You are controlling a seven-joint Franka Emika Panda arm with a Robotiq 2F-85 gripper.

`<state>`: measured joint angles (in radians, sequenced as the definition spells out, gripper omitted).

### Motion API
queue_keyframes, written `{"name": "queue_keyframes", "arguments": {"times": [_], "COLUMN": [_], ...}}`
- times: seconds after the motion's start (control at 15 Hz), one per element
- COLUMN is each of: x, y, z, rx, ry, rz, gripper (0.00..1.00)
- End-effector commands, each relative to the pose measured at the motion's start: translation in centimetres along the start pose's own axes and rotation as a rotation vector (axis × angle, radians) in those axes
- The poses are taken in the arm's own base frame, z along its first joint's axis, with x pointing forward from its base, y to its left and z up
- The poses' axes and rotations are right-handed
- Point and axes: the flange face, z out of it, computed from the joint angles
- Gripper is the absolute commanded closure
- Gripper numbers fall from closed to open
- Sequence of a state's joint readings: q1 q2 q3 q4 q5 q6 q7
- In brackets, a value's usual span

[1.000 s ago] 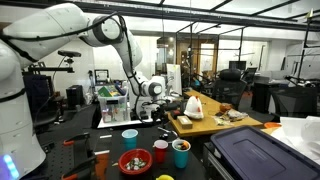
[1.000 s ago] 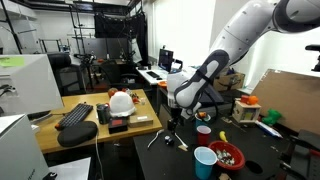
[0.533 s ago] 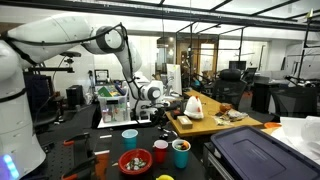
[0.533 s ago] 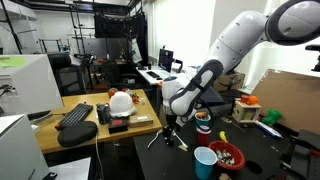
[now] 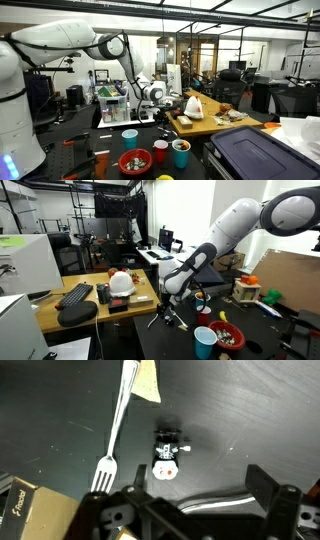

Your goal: Put all the South Park toys in the green cup

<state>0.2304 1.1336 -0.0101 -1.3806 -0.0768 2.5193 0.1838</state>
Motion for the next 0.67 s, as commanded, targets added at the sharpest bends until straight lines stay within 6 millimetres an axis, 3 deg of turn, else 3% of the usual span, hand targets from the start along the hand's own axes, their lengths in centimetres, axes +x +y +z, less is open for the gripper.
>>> {"name": "queue_keyframes", "arguments": {"times": [0.0,0.2,0.6], "x": [1.7,2.9,3.2], "y": [-0.1,0.6,-1.0], "z": [0.6,1.5,5.4], "rx": [-0.006,-0.027,-0.063], "ry": [0.006,0.022,0.047], "rz": [0.028,0.027,0.038], "gripper": [0.00,0.00,0.00]}}
